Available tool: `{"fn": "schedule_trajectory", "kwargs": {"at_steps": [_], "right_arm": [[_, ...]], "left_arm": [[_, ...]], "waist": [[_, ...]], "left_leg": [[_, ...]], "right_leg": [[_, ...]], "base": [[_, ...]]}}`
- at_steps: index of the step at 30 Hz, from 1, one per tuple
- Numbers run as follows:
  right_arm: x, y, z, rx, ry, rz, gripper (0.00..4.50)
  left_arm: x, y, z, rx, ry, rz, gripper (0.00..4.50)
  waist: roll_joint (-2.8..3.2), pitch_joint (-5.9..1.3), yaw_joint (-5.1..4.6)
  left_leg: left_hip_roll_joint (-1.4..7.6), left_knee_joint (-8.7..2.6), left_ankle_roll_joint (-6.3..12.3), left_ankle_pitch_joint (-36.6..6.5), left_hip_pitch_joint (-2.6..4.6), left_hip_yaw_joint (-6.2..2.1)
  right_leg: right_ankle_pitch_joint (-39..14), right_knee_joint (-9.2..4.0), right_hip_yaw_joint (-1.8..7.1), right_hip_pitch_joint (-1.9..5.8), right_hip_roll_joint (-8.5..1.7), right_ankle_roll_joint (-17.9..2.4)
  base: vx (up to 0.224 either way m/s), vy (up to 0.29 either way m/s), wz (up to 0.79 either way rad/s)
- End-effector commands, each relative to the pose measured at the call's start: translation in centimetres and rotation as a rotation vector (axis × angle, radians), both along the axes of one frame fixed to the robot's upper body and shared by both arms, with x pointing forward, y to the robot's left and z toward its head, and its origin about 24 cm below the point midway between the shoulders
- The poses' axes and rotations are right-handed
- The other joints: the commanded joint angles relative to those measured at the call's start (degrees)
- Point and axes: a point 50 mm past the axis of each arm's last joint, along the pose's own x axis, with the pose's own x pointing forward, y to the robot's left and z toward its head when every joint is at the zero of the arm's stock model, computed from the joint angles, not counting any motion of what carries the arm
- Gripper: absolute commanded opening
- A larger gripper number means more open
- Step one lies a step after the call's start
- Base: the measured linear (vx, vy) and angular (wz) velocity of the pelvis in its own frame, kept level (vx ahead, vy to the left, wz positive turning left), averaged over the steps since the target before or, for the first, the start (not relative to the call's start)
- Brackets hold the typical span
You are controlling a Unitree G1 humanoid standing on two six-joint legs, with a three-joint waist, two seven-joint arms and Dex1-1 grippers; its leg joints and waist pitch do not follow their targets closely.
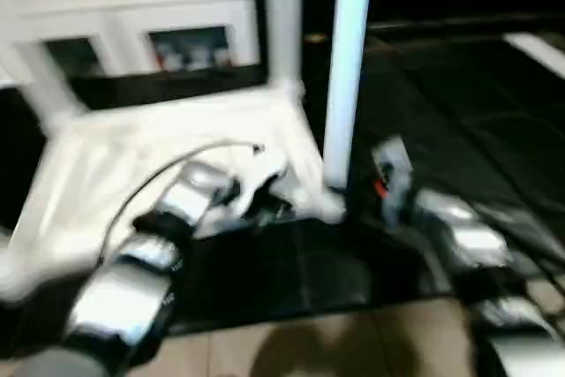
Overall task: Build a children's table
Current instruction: Rotate leg to tighten
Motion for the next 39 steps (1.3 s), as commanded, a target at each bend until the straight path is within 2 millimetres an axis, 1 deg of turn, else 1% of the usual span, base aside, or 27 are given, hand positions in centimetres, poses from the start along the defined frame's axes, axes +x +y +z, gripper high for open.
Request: {"fn": "schedule_trajectory", "kwargs": {"at_steps": [1,2,3,4,5,6,8,9,11,12,14,15,16,17,18,20,21,23,26,27,28,31,32,34,35,38,39], "right_arm": [[-0.8,4.1,-1.7,0.043,0.122,0.041,2.01],[-0.4,4.6,-1.5,0.041,0.121,0.020,2.01],[0.0,5.4,-0.9,0.043,0.106,0.002,2.01],[0.0,5.4,-0.9,0.044,0.105,0.001,2.01],[0.1,5.7,-0.7,0.053,0.099,-0.002,2.36],[0.2,5.8,-0.6,0.058,0.094,0.001,2.57],[0.2,5.8,-0.6,0.047,0.088,0.007,2.73],[0.2,5.7,-0.8,0.042,0.087,0.009,2.93],[0.1,5.3,-1.0,0.037,0.080,0.018,3.07],[0.0,4.9,-1.1,0.033,0.071,0.023,3.20],[-0.1,4.2,-1.2,0.028,0.052,0.034,3.27],[-0.2,3.7,-1.3,0.020,0.038,0.042,3.37],[-0.3,3.3,-1.3,0.016,0.024,0.055,3.37],[-0.5,2.4,-1.3,0.014,-0.001,0.081,3.51],[-0.9,1.2,-1.1,0.020,-0.035,0.129,3.65],[-1.1,0.5,-0.9,0.020,-0.053,0.155,3.68],[-1.2,0.0,-0.9,0.013,-0.064,0.169,3.73],[-1.7,-1.8,-0.5,-0.028,-0.099,0.248,4.06],[-2.3,-3.1,0.1,-0.056,-0.124,0.330,4.15],[-2.7,-4.0,0.6,-0.079,-0.141,0.402,4.38],[-2.7,-4.0,0.6,-0.079,-0.141,0.402,4.46],[-3.6,-5.0,1.6,-0.084,-0.142,0.555,4.49],[-3.6,-5.0,1.6,-0.084,-0.142,0.555,4.49],[-4.2,-5.1,2.2,-0.069,-0.125,0.674,4.49],[-4.3,-5.1,2.2,-0.066,-0.121,0.689,4.49],[-4.6,-4.7,2.4,-0.056,-0.096,0.787,4.49],[-4.7,-4.4,2.4,-0.059,-0.084,0.822,4.49]], "left_arm": [[1.2,-2.7,3.3,-0.147,-0.099,0.034,0.00],[1.3,-2.9,3.4,-0.150,-0.103,0.047,0.00],[1.3,-3.1,3.6,-0.148,-0.112,0.052,0.00],[1.3,-3.1,3.6,-0.147,-0.113,0.051,0.00],[1.3,-3.1,3.6,-0.140,-0.117,0.046,0.00],[1.3,-3.1,3.5,-0.132,-0.120,0.037,0.00],[1.1,-2.8,3.3,-0.106,-0.132,0.008,0.00],[1.0,-2.6,3.0,-0.093,-0.132,-0.006,0.00],[0.8,-2.1,2.6,-0.074,-0.127,-0.035,0.00],[0.6,-1.8,2.3,-0.060,-0.128,-0.057,0.00],[0.4,-1.3,2.0,-0.047,-0.123,-0.084,0.00],[0.3,-1.0,1.8,-0.045,-0.119,-0.101,0.00],[0.2,-0.8,1.8,-0.043,-0.122,-0.121,0.00],[-0.1,-0.3,1.5,-0.034,-0.116,-0.152,0.00],[-0.4,0.3,1.3,-0.020,-0.114,-0.204,0.00],[-0.6,0.6,1.2,-0.013,-0.116,-0.235,0.00],[-0.7,0.8,1.1,-0.008,-0.118,-0.253,0.00],[-1.2,1.5,0.8,0.009,-0.095,-0.328,0.00],[-1.7,2.0,0.7,0.020,-0.075,-0.398,0.00],[-2.1,2.4,0.7,0.026,-0.069,-0.466,0.00],[-2.1,2.4,0.7,0.026,-0.069,-0.466,0.00],[-2.7,2.9,0.7,0.038,-0.042,-0.568,0.00],[-2.7,2.9,0.7,0.038,-0.042,-0.568,0.00],[-3.1,3.1,0.6,0.053,-0.027,-0.644,0.00],[-3.2,3.1,0.6,0.054,-0.024,-0.654,0.00],[-3.5,3.0,0.7,0.061,-0.012,-0.715,0.00],[-3.7,2.9,0.7,0.067,-0.014,-0.737,0.00]], "waist": [[-0.73,-3.98,0.49],[-0.83,-4.10,0.35],[-0.72,-4.35,0.28],[-1.43,-4.53,0.21],[-0.96,-4.90,0.42],[-0.95,-5.14,0.33],[-0.85,-5.27,0.50],[-0.80,-5.30,0.86],[-0.76,-5.23,1.16],[-1.20,-5.16,1.34],[-1.04,-4.88,1.54],[-1.04,-4.73,1.81],[-1.03,-4.63,1.90],[-0.89,-4.49,2.13],[-0.94,-4.29,2.59],[-0.94,-4.01,3.08],[-0.94,-4.13,3.31],[-0.85,-4.09,3.61],[-1.02,-4.15,4.12],[-1.07,-4.26,4.32],[-1.12,-4.25,4.41],[-1.15,-4.32,4.90],[-1.18,-4.40,5.17],[-1.27,-4.35,5.38],[-1.27,-4.29,5.50],[-1.24,-4.32,5.75],[-1.40,-4.33,5.83]], "left_leg": [[0.35,-3.57,3.89,-8.91,-0.51,-0.69],[0.38,-3.41,4.70,-7.91,-0.59,-0.60],[0.45,-3.29,5.48,-6.15,-0.80,-0.58],[0.56,-3.29,5.94,-4.91,-1.07,-0.65],[0.67,-3.03,7.20,-1.92,-1.13,-0.76],[0.70,-2.66,9.01,0.86,-1.36,-0.79],[0.86,-2.38,11.02,3.44,-1.35,-0.84],[1.09,-2.10,13.39,5.36,-1.24,-0.80],[1.21,-1.97,14.14,5.39,-1.22,-0.74],[1.29,-2.05,14.18,4.48,-1.19,-0.66],[1.36,-2.15,13.50,2.09,-1.10,-0.42],[1.41,-2.32,12.50,0.05,-0.91,-0.27],[1.47,-2.41,11.97,-0.67,-0.91,-0.25],[1.51,-2.54,10.82,-2.16,-0.78,-0.22],[1.57,-2.64,9.95,-3.92,-0.69,-0.15],[1.70,-2.92,8.65,-6.52,-0.39,-0.07],[1.73,-3.00,7.63,-7.18,-0.36,-0.15],[1.66,-3.02,6.84,-7.28,-0.41,-0.17],[1.76,-3.00,6.84,-7.42,-0.22,-0.14],[1.74,-2.97,7.03,-7.05,-0.46,-0.22],[1.69,-2.94,7.38,-6.72,-0.55,-0.23],[1.73,-2.80,8.20,-6.23,-0.51,-0.20],[1.71,-2.78,8.36,-5.85,-0.53,-0.23],[1.69,-2.78,8.24,-5.94,-0.52,-0.21],[1.75,-2.84,8.24,-6.20,-0.52,-0.25],[1.88,-2.87,7.72,-6.22,-0.49,-0.29],[1.96,-2.93,7.44,-6.17,-0.42,-0.32]], "right_leg": [[-21.62,-5.01,2.40,3.96,-3.55,-6.59],[-20.10,-4.75,2.54,3.89,-3.67,-7.29],[-17.38,-4.41,2.66,4.09,-3.71,-8.11],[-15.13,-3.98,2.79,4.30,-3.71,-8.62],[-10.01,-3.08,2.97,4.26,-3.81,-10.08],[-4.87,-2.33,3.06,4.25,-3.77,-11.36],[-0.48,-1.72,3.08,4.06,-3.72,-12.66],[2.78,-1.26,3.08,3.80,-3.81,-14.06],[3.26,-1.08,3.10,3.80,-3.89,-14.61],[2.29,-1.06,3.11,3.83,-3.95,-14.70],[-0.75,-1.53,3.17,3.67,-4.01,-14.31],[-3.34,-1.86,3.19,3.67,-4.06,-13.84],[-4.53,-1.99,3.24,3.66,-4.07,-13.57],[-6.90,-2.31,3.26,3.57,-3.98,-12.87],[-9.29,-2.62,3.34,3.54,-3.97,-11.85],[-12.74,-3.08,3.49,3.44,-4.00,-10.78],[-14.05,-3.07,3.57,3.53,-4.09,-10.29],[-14.42,-3.08,3.67,3.47,-3.97,-9.68],[-13.94,-3.00,3.80,3.22,-3.93,-9.98],[-13.50,-2.84,3.77,3.47,-3.99,-9.94],[-13.21,-2.87,3.76,3.48,-3.96,-9.82],[-12.38,-2.74,3.79,3.37,-3.88,-9.76],[-12.48,-2.67,3.79,3.41,-3.91,-9.70],[-13.46,-2.81,3.73,3.30,-3.86,-9.43],[-14.17,-2.86,3.69,3.30,-3.88,-9.33],[-14.84,-2.93,3.72,3.15,-3.97,-9.30],[-14.94,-2.91,3.75,3.10,-3.96,-9.35]], "base": [[0.000,0.000,0.00],[0.000,0.000,0.00],[0.000,0.000,0.00],[0.000,0.000,0.00],[0.000,0.000,0.00],[0.000,0.000,0.00],[0.000,0.000,0.00],[0.000,0.000,0.00],[0.000,0.000,0.00],[0.000,0.000,0.00],[0.000,0.000,0.00],[0.000,0.000,0.00],[0.000,0.000,0.00],[0.000,0.000,0.00],[0.000,0.000,0.00],[0.000,0.000,0.00],[0.000,0.000,0.00],[0.000,0.000,0.00],[0.000,0.000,0.00],[0.000,0.000,0.00],[0.000,0.000,0.00],[0.000,0.000,0.00],[0.000,0.000,0.00],[0.000,0.000,0.00],[0.000,0.000,0.00],[0.000,0.000,0.00],[0.000,0.000,0.00]]}}
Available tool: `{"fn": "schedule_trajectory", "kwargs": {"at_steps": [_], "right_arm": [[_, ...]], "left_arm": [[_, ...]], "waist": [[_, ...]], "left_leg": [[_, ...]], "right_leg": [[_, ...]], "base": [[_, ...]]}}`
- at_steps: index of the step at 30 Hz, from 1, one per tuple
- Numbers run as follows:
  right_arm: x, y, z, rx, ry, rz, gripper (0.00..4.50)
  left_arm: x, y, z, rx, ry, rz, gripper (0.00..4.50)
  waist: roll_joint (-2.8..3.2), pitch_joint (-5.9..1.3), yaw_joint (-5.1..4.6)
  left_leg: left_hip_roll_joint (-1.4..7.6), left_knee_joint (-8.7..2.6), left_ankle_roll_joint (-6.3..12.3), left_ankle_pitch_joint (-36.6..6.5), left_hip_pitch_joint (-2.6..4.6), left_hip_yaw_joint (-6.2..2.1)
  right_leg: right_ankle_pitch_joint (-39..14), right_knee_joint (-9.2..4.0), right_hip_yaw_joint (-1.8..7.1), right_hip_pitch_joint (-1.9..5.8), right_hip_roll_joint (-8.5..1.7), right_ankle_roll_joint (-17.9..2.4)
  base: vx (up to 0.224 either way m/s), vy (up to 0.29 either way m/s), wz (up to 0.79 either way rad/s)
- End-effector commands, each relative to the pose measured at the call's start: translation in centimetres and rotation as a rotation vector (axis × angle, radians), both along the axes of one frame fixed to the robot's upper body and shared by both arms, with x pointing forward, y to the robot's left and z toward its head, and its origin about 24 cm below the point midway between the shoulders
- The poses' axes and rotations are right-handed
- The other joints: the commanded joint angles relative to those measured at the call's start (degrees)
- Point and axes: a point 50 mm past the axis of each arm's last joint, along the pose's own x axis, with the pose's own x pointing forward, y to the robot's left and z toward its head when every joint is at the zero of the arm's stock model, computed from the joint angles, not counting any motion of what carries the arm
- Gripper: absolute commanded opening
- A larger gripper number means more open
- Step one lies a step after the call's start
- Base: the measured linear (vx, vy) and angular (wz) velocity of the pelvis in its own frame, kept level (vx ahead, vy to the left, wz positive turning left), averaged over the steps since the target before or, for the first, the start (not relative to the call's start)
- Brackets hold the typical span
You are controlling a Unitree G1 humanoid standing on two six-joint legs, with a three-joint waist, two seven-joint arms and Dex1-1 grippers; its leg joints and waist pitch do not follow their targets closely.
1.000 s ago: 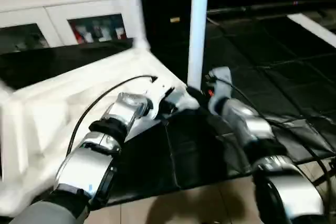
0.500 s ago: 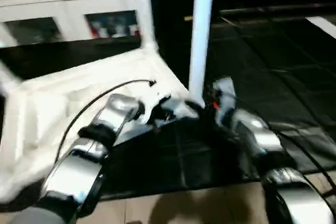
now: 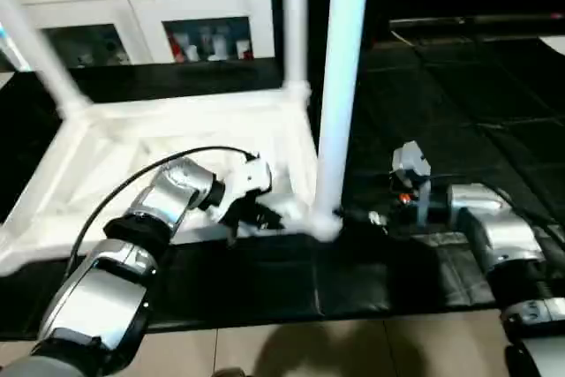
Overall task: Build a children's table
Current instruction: Rotate leg to tighten
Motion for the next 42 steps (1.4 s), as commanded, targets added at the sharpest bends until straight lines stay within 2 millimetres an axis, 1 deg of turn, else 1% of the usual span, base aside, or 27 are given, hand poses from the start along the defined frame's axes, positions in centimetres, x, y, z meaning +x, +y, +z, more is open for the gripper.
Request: {"fn": "schedule_trajectory", "kwargs": {"at_steps": [1,2,3,4,5,7,8,9,10,11,13,14,15,17,18,19,22,23,24,27,30,33,35,36,38,39,42], "right_arm": [[0.0,0.5,0.5,-0.006,-0.006,0.065,4.49],[-0.1,0.6,0.5,-0.010,-0.003,0.074,4.49],[-0.1,0.9,0.3,-0.021,0.004,0.092,4.32],[-0.1,1.0,0.3,-0.023,0.007,0.094,4.21],[0.0,1.3,0.1,-0.029,0.020,0.103,4.14],[0.1,1.4,0.0,-0.030,0.024,0.104,4.11],[0.2,1.6,-0.1,-0.030,0.029,0.104,4.02],[0.2,1.7,-0.1,-0.027,0.037,0.109,3.88],[0.2,1.7,-0.1,-0.027,0.037,0.109,3.88],[0.2,1.8,-0.2,-0.023,0.047,0.114,3.72],[0.2,1.9,-0.3,-0.020,0.057,0.120,3.67],[0.1,1.9,-0.3,-0.019,0.064,0.125,3.44],[0.1,1.9,-0.3,-0.018,0.067,0.127,3.34],[0.1,1.9,-0.3,-0.018,0.071,0.129,3.25],[0.1,1.9,-0.4,-0.017,0.081,0.133,3.15],[0.1,1.9,-0.4,-0.017,0.081,0.133,2.91],[0.1,2.0,-0.5,-0.015,0.090,0.138,2.84],[0.0,2.0,-0.6,-0.015,0.094,0.143,2.76],[0.0,2.1,-0.6,-0.014,0.097,0.147,2.64],[-0.1,2.2,-0.7,-0.012,0.107,0.156,2.38],[-0.2,2.2,-0.8,-0.013,0.113,0.162,2.25],[-0.4,2.3,-0.9,-0.011,0.119,0.168,2.19],[-0.4,2.3,-1.0,-0.011,0.120,0.169,2.16],[-0.5,2.3,-1.1,-0.008,0.123,0.170,2.16],[-0.6,2.3,-1.1,-0.005,0.126,0.169,2.15],[-0.8,2.4,-1.2,0.004,0.132,0.168,2.15],[-1.0,2.4,-1.5,0.014,0.142,0.166,2.14]], "left_arm": [[-0.5,-0.9,0.3,0.018,-0.011,-0.117,0.00],[-0.5,-1.0,0.3,0.019,-0.012,-0.124,0.00],[-0.6,-1.1,0.3,0.021,-0.015,-0.140,0.00],[-0.6,-1.1,0.3,0.020,-0.016,-0.144,0.00],[-0.7,-1.4,0.4,0.015,-0.020,-0.160,0.00],[-0.7,-1.5,0.4,0.012,-0.022,-0.165,0.00],[-0.8,-1.6,0.4,0.008,-0.023,-0.169,0.00],[-0.8,-1.7,0.4,0.006,-0.024,-0.172,0.00],[-0.8,-1.7,0.4,0.006,-0.024,-0.172,0.00],[-0.8,-1.7,0.4,0.006,-0.026,-0.174,0.00],[-0.9,-1.7,0.4,0.007,-0.027,-0.175,0.00],[-0.9,-1.7,0.4,0.008,-0.030,-0.173,0.00],[-0.8,-1.7,0.4,0.009,-0.030,-0.172,0.00],[-0.8,-1.7,0.3,0.010,-0.031,-0.171,0.00],[-0.8,-1.6,0.3,0.015,-0.034,-0.167,0.00],[-0.8,-1.6,0.3,0.015,-0.034,-0.167,0.00],[-0.9,-1.6,0.2,0.015,-0.035,-0.164,0.00],[-0.8,-1.7,0.2,0.015,-0.035,-0.161,0.00],[-0.8,-1.7,0.2,0.014,-0.036,-0.158,0.00],[-0.8,-1.6,0.2,0.015,-0.038,-0.149,0.00],[-0.7,-1.6,0.2,0.018,-0.040,-0.138,0.00],[-0.4,-1.6,0.3,0.016,-0.046,-0.112,0.00],[-0.4,-1.6,0.3,0.015,-0.047,-0.106,0.00],[-0.3,-1.6,0.3,0.014,-0.046,-0.098,0.00],[-0.3,-1.7,0.3,0.012,-0.045,-0.091,0.00],[-0.2,-1.7,0.3,0.003,-0.038,-0.075,0.00],[0.0,-1.9,0.3,-0.010,-0.034,-0.042,0.00]], "waist": [[-1.19,-4.40,-0.25],[-1.14,-4.35,-0.17],[-1.39,-4.39,-0.06],[-1.32,-4.39,0.01],[-1.44,-4.42,0.08],[-1.33,-4.40,0.20],[-1.52,-4.39,0.25],[-1.37,-4.44,0.30],[-1.34,-4.41,0.29],[-1.44,-4.37,0.30],[-1.41,-4.40,0.35],[-1.41,-4.41,0.33],[-1.44,-4.44,0.35],[-1.44,-4.41,0.38],[-1.67,-4.41,0.36],[-1.58,-4.43,0.41],[-1.52,-4.44,0.39],[-1.51,-4.43,0.39],[-1.70,-4.42,0.35],[-1.55,-4.39,0.38],[-1.55,-4.35,0.38],[-1.27,-4.34,0.44],[-1.27,-4.32,0.41],[-1.03,-4.35,0.46],[-1.17,-4.32,0.43],[-0.93,-4.33,0.43],[-1.10,-4.42,0.49]], "left_leg": [[1.92,-3.53,6.77,-6.04,0.44,-0.29],[1.92,-3.52,6.55,-6.06,0.41,-0.24],[1.93,-3.56,6.42,-5.85,0.37,-0.27],[1.89,-3.52,6.33,-5.76,0.33,-0.25],[1.98,-3.57,6.22,-5.32,0.31,-0.31],[1.92,-3.54,6.07,-5.29,0.33,-0.26],[1.91,-3.56,5.96,-5.30,0.32,-0.24],[1.96,-3.58,5.84,-5.25,0.37,-0.28],[1.95,-3.54,5.84,-5.31,0.36,-0.24],[1.93,-3.58,5.82,-5.42,0.35,-0.24],[1.98,-3.57,5.86,-5.36,0.30,-0.29],[2.00,-3.57,5.97,-5.13,0.31,-0.31],[1.95,-3.52,6.06,-4.91,0.28,-0.29],[1.93,-3.53,5.96,-5.02,0.28,-0.27],[1.87,-3.52,5.99,-4.89,0.22,-0.24],[1.87,-3.50,5.98,-4.88,0.24,-0.24],[1.88,-3.50,5.99,-4.74,0.26,-0.25],[1.89,-3.50,5.98,-4.87,0.27,-0.25],[1.91,-3.51,6.00,-4.83,0.23,-0.24],[1.93,-3.53,5.91,-4.85,0.28,-0.27],[1.92,-3.55,5.80,-5.05,0.30,-0.26],[1.95,-3.59,5.45,-5.79,0.45,-0.26],[1.93,-3.61,5.31,-6.30,0.47,-0.25],[1.96,-3.63,5.19,-6.54,0.54,-0.29],[1.97,-3.67,5.14,-6.74,0.56,-0.29],[1.91,-3.63,5.03,-7.01,0.54,-0.28],[1.95,-3.61,5.29,-6.35,0.55,-0.30]], "right_leg": [[-14.62,-3.85,3.56,3.80,-3.89,-9.04],[-14.78,-3.93,3.63,3.77,-3.96,-9.01],[-14.86,-3.87,3.62,3.84,-3.97,-8.85],[-14.87,-3.84,3.64,3.84,-4.00,-8.76],[-14.67,-3.71,3.65,3.84,-3.99,-8.62],[-15.04,-3.80,3.65,3.77,-4.02,-8.49],[-15.17,-3.82,3.65,3.77,-4.02,-8.38],[-15.36,-3.81,3.64,3.78,-4.07,-8.38],[-15.34,-3.82,3.65,3.72,-4.07,-8.39],[-15.61,-3.87,3.65,3.74,-4.01,-8.25],[-15.17,-3.72,3.67,3.79,-4.05,-8.34],[-14.79,-3.69,3.67,3.76,-3.99,-8.37],[-14.46,-3.66,3.69,3.79,-4.01,-8.38],[-14.88,-3.72,3.66,3.79,-4.01,-8.22],[-15.04,-3.76,3.67,3.85,-4.03,-8.01],[-15.14,-3.71,3.66,3.85,-4.06,-8.02],[-15.29,-3.78,3.63,3.79,-4.03,-7.95],[-15.32,-3.77,3.63,3.78,-4.01,-8.01],[-15.35,-3.79,3.64,3.82,-4.04,-7.96],[-15.73,-3.80,3.64,3.76,-4.03,-7.89],[-15.98,-3.85,3.64,3.75,-4.02,-7.76],[-16.38,-4.01,3.65,3.69,-4.00,-7.76],[-16.54,-4.06,3.65,3.74,-4.01,-7.86],[-16.48,-4.04,3.64,3.71,-4.00,-7.98],[-16.36,-4.05,3.63,3.74,-3.95,-8.02],[-16.44,-4.12,3.63,3.78,-3.97,-8.07],[-15.18,-3.94,3.69,3.81,-3.91,-8.31]], "base": [[0.000,0.000,0.00],[0.000,0.000,0.00],[0.000,0.000,0.00],[0.000,0.000,0.00],[0.000,0.000,0.00],[0.000,0.000,0.00],[0.000,0.000,0.00],[0.000,0.000,0.00],[0.000,0.000,0.00],[0.000,0.000,0.00],[0.000,0.000,0.00],[0.000,0.000,0.00],[0.000,0.000,0.00],[0.000,0.000,0.00],[0.000,0.000,0.00],[0.000,0.000,0.00],[0.000,0.000,0.00],[0.000,0.000,0.00],[0.000,0.000,0.00],[0.000,0.000,0.00],[0.000,0.000,0.00],[0.000,0.000,0.00],[0.000,0.000,0.00],[0.000,0.000,0.00],[0.000,0.000,0.00],[0.000,0.000,0.00],[0.000,0.000,0.00]]}}
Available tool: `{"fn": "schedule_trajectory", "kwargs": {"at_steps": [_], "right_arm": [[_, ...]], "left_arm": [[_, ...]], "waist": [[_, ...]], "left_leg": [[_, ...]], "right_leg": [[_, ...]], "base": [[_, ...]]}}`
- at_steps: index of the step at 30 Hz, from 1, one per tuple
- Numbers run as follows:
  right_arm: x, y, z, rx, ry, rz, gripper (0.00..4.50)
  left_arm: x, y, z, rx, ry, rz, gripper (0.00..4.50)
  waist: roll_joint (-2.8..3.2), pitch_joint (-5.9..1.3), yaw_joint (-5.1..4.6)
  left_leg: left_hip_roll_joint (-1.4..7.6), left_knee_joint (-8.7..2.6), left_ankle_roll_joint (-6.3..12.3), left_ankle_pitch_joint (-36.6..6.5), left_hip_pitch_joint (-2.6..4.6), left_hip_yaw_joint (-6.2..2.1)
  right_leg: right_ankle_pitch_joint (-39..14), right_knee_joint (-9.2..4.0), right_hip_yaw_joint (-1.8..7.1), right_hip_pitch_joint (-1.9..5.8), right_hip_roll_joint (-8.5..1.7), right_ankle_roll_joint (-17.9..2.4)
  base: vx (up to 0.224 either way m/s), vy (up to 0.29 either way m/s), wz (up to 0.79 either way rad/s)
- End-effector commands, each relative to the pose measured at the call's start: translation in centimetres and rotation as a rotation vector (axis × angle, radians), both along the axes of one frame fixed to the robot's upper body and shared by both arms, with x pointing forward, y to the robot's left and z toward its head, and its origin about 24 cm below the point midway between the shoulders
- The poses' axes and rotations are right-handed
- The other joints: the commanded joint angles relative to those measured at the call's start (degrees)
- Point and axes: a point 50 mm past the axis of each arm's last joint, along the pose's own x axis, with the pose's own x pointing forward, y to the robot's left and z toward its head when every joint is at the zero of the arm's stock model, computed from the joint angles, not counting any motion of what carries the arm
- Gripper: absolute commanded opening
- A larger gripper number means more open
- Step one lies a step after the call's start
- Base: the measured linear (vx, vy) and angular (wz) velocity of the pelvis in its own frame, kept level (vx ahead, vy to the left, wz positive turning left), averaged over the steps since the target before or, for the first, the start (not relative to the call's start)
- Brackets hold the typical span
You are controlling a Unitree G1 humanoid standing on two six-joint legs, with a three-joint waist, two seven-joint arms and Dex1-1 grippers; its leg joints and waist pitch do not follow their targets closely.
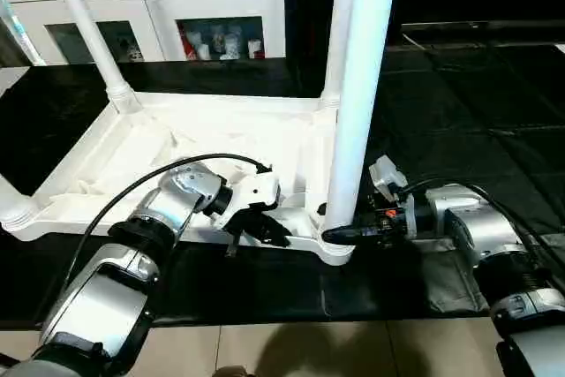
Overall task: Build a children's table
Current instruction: Rotate leg to tighten
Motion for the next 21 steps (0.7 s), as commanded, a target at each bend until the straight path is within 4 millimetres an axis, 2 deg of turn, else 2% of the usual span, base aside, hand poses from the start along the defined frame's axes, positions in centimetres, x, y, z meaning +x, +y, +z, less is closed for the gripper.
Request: {"fn": "schedule_trajectory", "kwargs": {"at_steps": [1,4,8,9,10,11,13,18,19,20,21], "right_arm": [[-0.7,0.9,-0.6,0.038,0.063,0.048,2.14],[-1.6,1.1,-1.7,0.048,0.088,0.028,2.14],[-2.2,1.3,-2.4,0.049,0.091,0.006,2.13],[-2.2,1.3,-2.5,0.048,0.087,-0.003,2.13],[-2.2,1.3,-2.5,0.048,0.085,-0.008,2.11],[-2.2,1.4,-2.5,0.049,0.084,-0.011,2.11],[-2.1,1.4,-2.5,0.047,0.073,-0.025,2.10],[-1.6,1.5,-2.7,0.043,0.039,-0.087,2.09],[-1.4,1.6,-2.9,0.035,0.025,-0.124,2.08],[-1.1,1.7,-3.1,0.027,0.019,-0.161,2.08],[-0.4,2.1,-3.6,0.009,0.015,-0.271,2.07]], "left_arm": [[0.6,-0.7,0.5,-0.007,-0.030,0.037,0.00],[1.0,-1.2,0.3,-0.032,-0.026,0.109,0.00],[1.0,-1.5,0.3,-0.046,-0.015,0.126,0.00],[1.0,-1.5,0.3,-0.044,-0.014,0.130,0.00],[1.0,-1.5,0.3,-0.043,-0.015,0.132,0.00],[1.0,-1.5,0.3,-0.042,-0.015,0.134,0.00],[1.1,-1.4,0.3,-0.040,-0.016,0.144,0.00],[1.4,-1.1,0.2,-0.032,-0.026,0.196,0.00],[1.6,-1.2,0.2,-0.036,-0.031,0.219,0.00],[1.7,-1.3,0.3,-0.041,-0.034,0.242,0.00],[2.1,-1.6,0.4,-0.058,-0.046,0.303,0.00]], "waist": [[-0.91,-4.40,-0.49],[-0.73,-4.24,-0.20],[-0.82,-3.95,-0.41],[-0.53,-3.74,-0.54],[-0.61,-3.67,-0.59],[-0.34,-3.66,-0.70],[-0.56,-3.69,-0.91],[-0.47,-3.61,-1.16],[-0.71,-3.58,-1.24],[-0.68,-3.34,-1.49],[-0.78,-3.24,-1.93]], "left_leg": [[1.99,-3.60,5.51,-6.39,0.51,-0.29],[2.04,-3.63,5.47,-7.17,0.83,-0.27],[1.97,-3.95,4.57,-9.88,0.97,-0.30],[1.87,-4.11,3.96,-11.49,1.19,-0.28],[1.83,-4.20,3.77,-11.93,1.24,-0.30],[1.76,-4.28,3.50,-12.43,1.17,-0.42],[1.76,-4.37,3.39,-12.57,1.15,-0.48],[1.72,-4.42,3.30,-12.80,1.12,-0.49],[1.57,-4.39,3.14,-13.04,1.13,-0.46],[1.52,-4.44,2.93,-13.89,1.34,-0.42],[1.33,-4.47,2.48,-14.69,1.45,-0.48]], "right_leg": [[-14.86,-3.93,3.63,3.51,-3.92,-8.67],[-15.41,-4.18,3.65,3.31,-3.92,-8.82],[-20.19,-4.77,3.56,3.51,-4.08,-7.71],[-22.38,-5.22,3.51,3.45,-4.04,-7.22],[-23.14,-5.35,3.49,3.50,-4.06,-6.99],[-24.10,-5.38,3.42,3.66,-4.08,-6.57],[-24.20,-5.44,3.42,3.76,-4.05,-6.13],[-24.64,-5.51,3.35,3.69,-4.09,-6.11],[-25.69,-5.62,3.27,3.71,-4.14,-5.75],[-27.63,-5.94,3.17,3.45,-4.16,-5.36],[-29.76,-6.29,2.92,3.47,-4.12,-4.73]], "base": [[0.000,0.000,0.00],[0.000,0.000,0.00],[0.000,0.000,0.00],[0.000,0.000,0.00],[0.000,0.000,0.00],[0.000,0.000,0.00],[0.000,0.000,0.00],[0.000,0.000,0.00],[0.000,0.000,0.00],[0.000,0.000,0.00],[0.000,0.000,0.00]]}}
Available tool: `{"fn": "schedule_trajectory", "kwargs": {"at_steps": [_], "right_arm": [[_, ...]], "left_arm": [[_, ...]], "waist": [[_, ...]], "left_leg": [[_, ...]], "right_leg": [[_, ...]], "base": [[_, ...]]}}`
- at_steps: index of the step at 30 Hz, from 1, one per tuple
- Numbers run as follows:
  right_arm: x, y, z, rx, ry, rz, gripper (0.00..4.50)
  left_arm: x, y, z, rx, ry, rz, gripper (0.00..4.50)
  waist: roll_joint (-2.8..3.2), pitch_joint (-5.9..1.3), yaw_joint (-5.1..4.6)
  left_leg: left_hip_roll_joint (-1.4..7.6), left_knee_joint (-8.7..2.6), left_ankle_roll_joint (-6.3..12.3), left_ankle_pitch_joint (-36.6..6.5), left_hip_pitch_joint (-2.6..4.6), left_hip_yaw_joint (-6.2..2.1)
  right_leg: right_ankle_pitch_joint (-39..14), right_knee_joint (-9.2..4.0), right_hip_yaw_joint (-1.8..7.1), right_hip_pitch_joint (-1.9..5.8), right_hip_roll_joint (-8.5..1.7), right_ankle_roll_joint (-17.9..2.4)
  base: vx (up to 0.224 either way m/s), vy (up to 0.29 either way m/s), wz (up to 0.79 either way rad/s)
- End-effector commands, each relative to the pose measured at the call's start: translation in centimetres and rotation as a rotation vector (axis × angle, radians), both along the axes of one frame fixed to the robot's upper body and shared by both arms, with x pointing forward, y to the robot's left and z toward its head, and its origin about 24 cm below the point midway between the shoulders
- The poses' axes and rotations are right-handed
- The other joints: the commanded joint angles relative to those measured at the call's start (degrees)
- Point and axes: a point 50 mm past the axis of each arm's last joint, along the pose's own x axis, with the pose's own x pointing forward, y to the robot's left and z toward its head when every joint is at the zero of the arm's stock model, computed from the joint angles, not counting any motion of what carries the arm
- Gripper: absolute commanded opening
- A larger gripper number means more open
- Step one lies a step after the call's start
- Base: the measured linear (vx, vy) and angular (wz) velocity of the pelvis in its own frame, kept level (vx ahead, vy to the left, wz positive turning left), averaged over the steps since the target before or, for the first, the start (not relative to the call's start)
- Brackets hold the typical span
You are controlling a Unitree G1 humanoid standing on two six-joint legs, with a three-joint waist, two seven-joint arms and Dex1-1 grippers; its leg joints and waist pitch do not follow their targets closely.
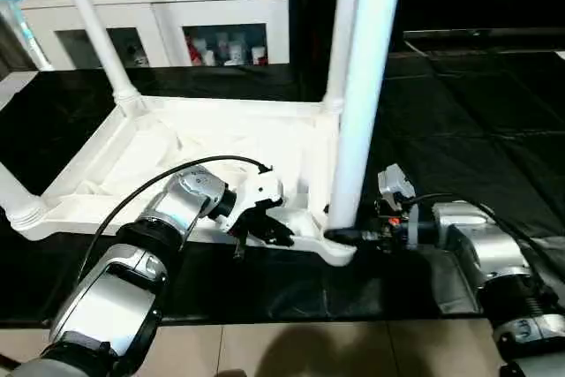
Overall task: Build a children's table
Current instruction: Rotate leg to tighten
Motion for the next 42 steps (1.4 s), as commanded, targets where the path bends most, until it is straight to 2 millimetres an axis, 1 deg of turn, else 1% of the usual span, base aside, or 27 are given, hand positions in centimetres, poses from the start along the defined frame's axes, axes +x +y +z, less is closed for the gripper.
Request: {"fn": "schedule_trajectory", "kwargs": {"at_steps": [1,3,5,7,9,10,11,12,13,15,17,18,19,21,22,23,24,25,29,32,33,34,35,36,37,41,42], "right_arm": [[0.0,2.0,-2.0,-0.034,0.078,-0.076,2.05],[0.7,2.6,-2.2,-0.039,0.082,-0.174,2.03],[1.1,3.0,-2.2,-0.036,0.081,-0.221,2.03],[2.7,5.1,-2.1,0.003,0.131,-0.415,2.02],[3.0,5.5,-2.0,0.010,0.145,-0.443,2.02],[3.1,5.7,-2.0,0.013,0.153,-0.457,2.02],[3.1,5.7,-2.0,0.013,0.153,-0.457,2.02],[3.7,6.8,-1.8,0.030,0.182,-0.527,2.02],[4.1,7.4,-1.6,0.038,0.199,-0.567,2.02],[4.8,8.7,-1.4,0.012,0.222,-0.643,2.02],[4.9,9.1,-1.3,-0.045,0.169,-0.628,2.02],[4.9,9.1,-1.3,-0.054,0.154,-0.626,2.02],[4.9,9.1,-1.3,-0.054,0.154,-0.626,2.02],[5.0,9.1,-1.3,-0.052,0.151,-0.632,2.72],[5.0,9.1,-1.3,-0.045,0.156,-0.639,2.72],[5.0,8.7,-1.3,-0.036,0.161,-0.645,2.72],[5.0,8.7,-1.3,-0.036,0.161,-0.645,2.92],[5.1,7.8,-1.3,-0.040,0.139,-0.634,3.07],[5.1,7.0,-1.3,-0.037,0.107,-0.615,3.38],[5.1,6.5,-1.2,-0.030,0.089,-0.600,3.58],[4.7,4.8,-1.0,-0.015,0.038,-0.540,3.63],[4.3,3.9,-0.8,0.005,0.013,-0.493,3.91],[4.1,3.3,-0.6,0.019,-0.003,-0.461,3.91],[3.5,2.4,-0.5,0.021,-0.028,-0.397,3.99],[3.1,2.0,-0.4,0.020,-0.044,-0.354,4.04],[2.2,0.5,-0.3,0.002,-0.058,-0.269,4.42],[1.8,-1.0,0.2,-0.008,-0.061,-0.217,4.47]], "left_arm": [[1.6,-1.3,1.4,-0.053,-0.095,0.154,0.00],[2.1,-1.8,1.6,-0.075,-0.106,0.229,0.00],[2.3,-2.1,1.7,-0.083,-0.109,0.267,0.00],[3.0,-3.4,2.1,-0.120,-0.101,0.397,0.00],[3.1,-3.6,2.2,-0.125,-0.098,0.415,0.00],[3.1,-3.7,2.3,-0.128,-0.097,0.425,0.00],[3.1,-3.7,2.3,-0.128,-0.097,0.425,0.00],[3.3,-4.5,2.5,-0.148,-0.088,0.465,0.00],[3.3,-4.9,2.6,-0.158,-0.082,0.483,0.00],[3.3,-5.6,2.9,-0.167,-0.084,0.499,0.00],[3.3,-5.7,2.9,-0.155,-0.107,0.487,0.00],[3.3,-5.6,2.8,-0.147,-0.117,0.482,0.00],[3.3,-5.6,2.8,-0.147,-0.117,0.482,0.00],[3.3,-5.5,2.7,-0.139,-0.128,0.475,0.00],[3.3,-5.4,2.7,-0.133,-0.139,0.467,0.00],[3.2,-5.1,2.6,-0.121,-0.153,0.444,0.00],[3.2,-5.1,2.6,-0.121,-0.153,0.444,0.00],[2.9,-4.3,2.1,-0.092,-0.158,0.402,0.00],[2.6,-3.7,1.8,-0.079,-0.152,0.370,0.00],[2.5,-3.3,1.7,-0.072,-0.151,0.350,0.00],[2.2,-2.5,1.4,-0.053,-0.159,0.300,0.00],[2.1,-2.1,1.1,-0.041,-0.153,0.275,0.00],[1.9,-1.8,1.0,-0.033,-0.148,0.260,0.00],[1.7,-1.4,0.9,-0.025,-0.145,0.223,0.00],[1.6,-1.2,0.8,-0.021,-0.142,0.198,0.00],[1.2,-0.8,0.7,-0.008,-0.139,0.142,0.00],[0.8,-0.4,0.6,-0.003,-0.125,0.084,0.00]], "waist": [[-0.91,-3.11,-0.73],[-0.92,-2.88,-1.51],[-0.92,-2.93,-2.61],[-0.40,-3.11,-3.93],[-0.51,-3.21,-4.57],[-0.56,-3.19,-4.93],[-0.59,-3.21,-5.24],[-0.70,-3.48,-5.40],[-0.66,-3.59,-5.41],[-0.89,-4.05,-5.90],[-0.68,-4.30,-5.72],[-0.82,-4.27,-5.60],[-0.86,-4.25,-5.58],[-0.73,-4.25,-5.35],[-0.71,-4.23,-5.31],[-1.30,-4.13,-5.40],[-0.97,-4.04,-5.25],[-0.72,-3.94,-5.24],[-0.74,-3.89,-5.21],[-0.65,-4.00,-4.67],[-1.11,-3.99,-4.23],[-1.22,-3.99,-3.84],[-1.12,-4.09,-3.58],[-1.29,-4.13,-2.87],[-1.26,-4.14,-2.68],[-1.43,-3.99,-2.26],[-1.37,-3.91,-2.03]], "left_leg": [[1.30,-4.35,2.33,-14.86,0.48,-0.58],[1.10,-4.39,1.92,-15.56,0.48,-0.67],[0.95,-4.47,2.01,-15.99,0.36,-0.80],[1.09,-4.63,1.70,-16.30,0.40,-1.03],[1.09,-4.83,1.83,-15.94,-0.18,-1.29],[1.07,-4.88,2.49,-15.30,-0.43,-1.21],[1.01,-4.79,3.18,-15.08,-0.41,-1.10],[0.94,-4.56,3.62,-13.74,-0.31,-0.87],[0.91,-4.57,3.78,-12.65,-0.38,-0.95],[0.83,-4.28,4.07,-8.25,-0.86,-0.93],[0.82,-3.99,4.99,-5.47,-1.09,-0.80],[0.71,-3.79,6.69,-3.49,-1.19,-0.56],[0.69,-3.77,7.24,-3.28,-1.18,-0.50],[0.96,-3.80,8.52,-2.61,-1.07,-0.53],[1.04,-3.82,8.66,-2.73,-1.04,-0.55],[1.10,-3.93,8.80,-3.47,-1.01,-0.48],[1.17,-4.00,8.43,-4.54,-0.83,-0.45],[1.20,-4.07,7.88,-5.37,-0.76,-0.45],[1.32,-4.15,7.15,-6.47,-0.73,-0.36],[1.56,-4.16,6.92,-5.91,-0.49,-0.33],[1.53,-4.16,7.32,-6.32,-0.45,-0.27],[1.57,-4.08,7.98,-6.41,-0.45,-0.14],[1.63,-3.97,8.32,-5.90,-0.50,-0.09],[1.71,-3.96,9.15,-5.17,-0.47,-0.13],[1.83,-3.97,9.43,-4.53,-0.61,-0.22],[1.78,-4.03,8.75,-5.61,-0.53,-0.16],[1.77,-4.08,8.01,-6.74,-0.34,-0.06]], "right_leg": [[-29.93,-6.20,2.75,2.33,-4.08,-5.07],[-31.78,-6.66,2.41,2.35,-3.91,-3.94],[-31.49,-6.86,2.20,2.52,-3.82,-3.50],[-29.55,-6.67,2.10,2.62,-3.92,-4.62],[-27.74,-6.52,1.94,3.25,-3.88,-4.80],[-25.50,-6.36,2.14,3.35,-3.84,-5.33],[-24.47,-6.44,2.24,3.28,-3.88,-6.11],[-22.21,-6.03,2.61,3.22,-3.96,-7.36],[-20.96,-5.81,2.65,3.34,-4.02,-8.03],[-16.39,-4.89,2.80,3.62,-4.11,-10.05],[-13.18,-4.61,2.84,3.58,-4.06,-10.49],[-8.81,-4.26,2.92,3.55,-3.86,-11.50],[-7.97,-4.19,2.95,3.57,-3.83,-11.78],[-6.35,-3.90,2.89,3.64,-3.78,-12.50],[-6.38,-3.91,2.89,3.65,-3.80,-12.55],[-7.20,-4.07,2.90,3.68,-3.75,-12.49],[-9.15,-4.22,2.89,3.58,-3.89,-12.38],[-10.64,-4.45,2.89,3.52,-3.85,-11.96],[-11.54,-4.44,3.01,3.48,-3.88,-11.72],[-9.79,-4.08,3.19,3.34,-3.85,-12.21],[-9.63,-4.15,3.11,3.39,-3.81,-12.09],[-9.38,-4.16,3.21,3.51,-3.86,-11.85],[-8.57,-3.86,3.34,3.49,-3.92,-11.95],[-7.77,-3.86,3.32,3.57,-3.87,-11.52],[-6.96,-3.50,3.38,3.41,-3.94,-11.78],[-9.52,-3.95,3.30,3.32,-3.92,-11.45],[-12.48,-4.30,3.29,3.21,-3.93,-10.77]], "base": [[0.000,0.000,0.00],[0.000,0.000,0.00],[0.000,0.000,0.00],[0.000,0.000,0.00],[0.000,0.000,0.00],[0.000,0.000,0.00],[0.000,0.000,0.00],[0.000,0.000,0.00],[0.000,0.000,0.00],[0.000,0.000,0.00],[0.000,0.000,0.00],[0.000,0.000,0.00],[0.000,0.000,0.00],[0.000,0.000,0.00],[0.000,0.000,0.00],[0.000,0.000,0.00],[0.000,0.000,0.00],[0.000,0.000,0.00],[0.000,0.000,0.00],[0.000,0.000,0.00],[0.000,0.000,0.00],[0.000,0.000,0.00],[0.000,0.000,0.00],[0.000,0.000,0.00],[0.000,0.000,0.00],[0.000,0.000,0.00],[0.000,0.000,0.00]]}}
